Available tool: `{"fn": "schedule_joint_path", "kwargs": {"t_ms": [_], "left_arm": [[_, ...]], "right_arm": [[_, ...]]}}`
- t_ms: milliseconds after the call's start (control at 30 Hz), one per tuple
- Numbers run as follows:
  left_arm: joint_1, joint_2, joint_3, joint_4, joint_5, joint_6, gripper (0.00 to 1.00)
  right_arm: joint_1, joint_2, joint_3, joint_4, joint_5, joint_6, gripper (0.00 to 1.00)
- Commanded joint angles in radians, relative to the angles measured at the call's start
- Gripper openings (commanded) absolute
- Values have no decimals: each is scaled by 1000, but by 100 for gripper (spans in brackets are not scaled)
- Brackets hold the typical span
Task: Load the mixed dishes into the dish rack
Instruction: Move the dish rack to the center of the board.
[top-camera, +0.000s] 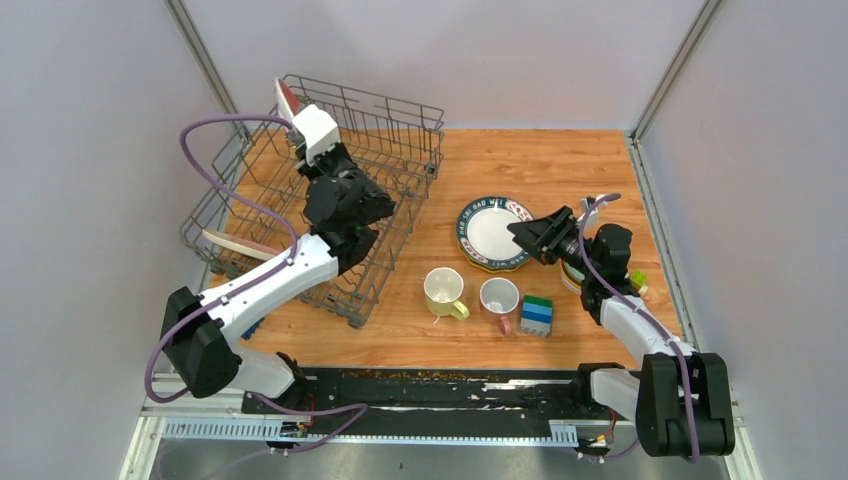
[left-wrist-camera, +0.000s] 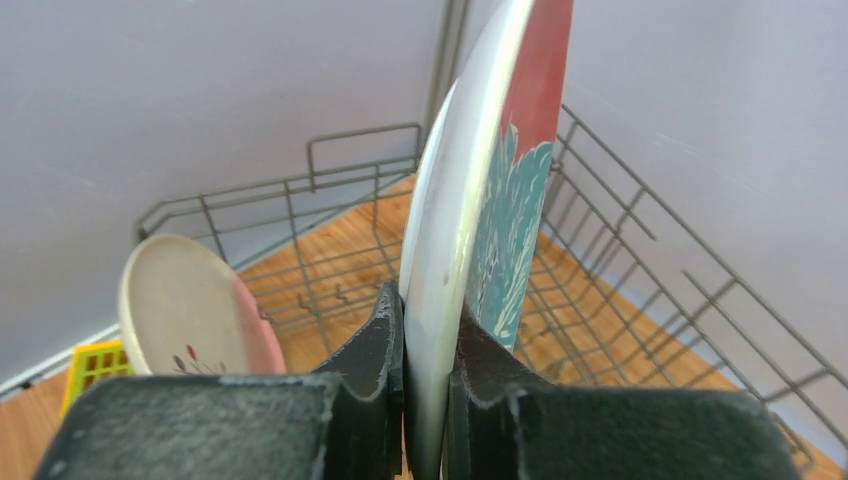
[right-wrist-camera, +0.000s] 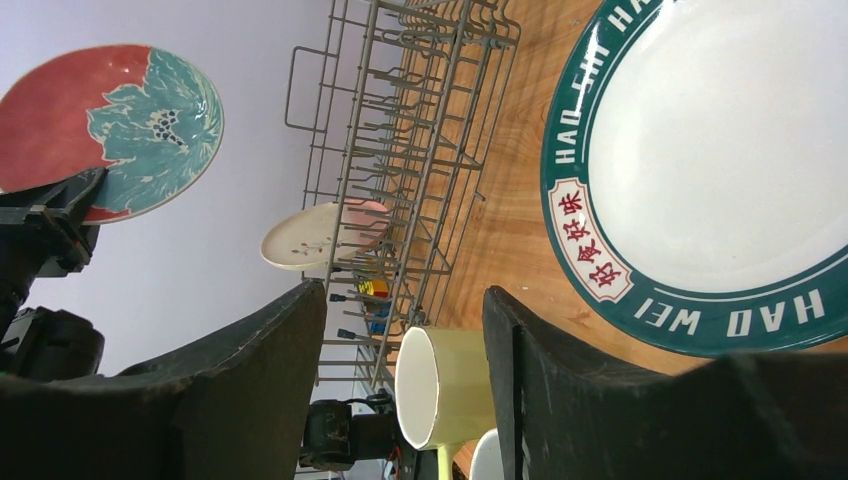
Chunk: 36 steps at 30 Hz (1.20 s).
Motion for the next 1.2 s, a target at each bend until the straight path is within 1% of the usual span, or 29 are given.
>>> {"fn": "schedule_joint_path", "kwargs": {"t_ms": [0,33,167,367,533,667,933,967,1000,1033,1133,1167], "left_arm": [[82,-4,-18,508,-132,362,0],[105,5,-22,570,-132,414,0],[142,19,-54,649,-132,473,0],[158,-9,-54,660,-132,585,0],[182,-35,-116,660,-134,532,0],[200,-6,-150,660,-134,485,0],[223,28,-187,658,-132,447,0],[219,29,-178,657,-132,461,0],[201,39,-165,656,-132,517,0],[191,49,-129,656,-132,548,0],[145,133,-32,656,-131,716,0],[120,151,11,656,-132,744,0]], "right_arm": [[-1,8,31,11,7,-20,59],[-1,13,31,12,8,-22,59],[-1,32,32,30,3,-17,59],[-1,63,32,50,-7,-10,59],[-1,96,28,102,-28,17,59],[-1,114,40,109,-44,16,59],[-10,130,83,63,-56,-26,58],[-14,136,86,63,-60,-27,58],[-14,141,90,62,-62,-29,58],[-15,148,94,60,-63,-30,58],[-15,172,104,86,-81,-22,58],[-15,183,106,101,-95,-19,58]]}}
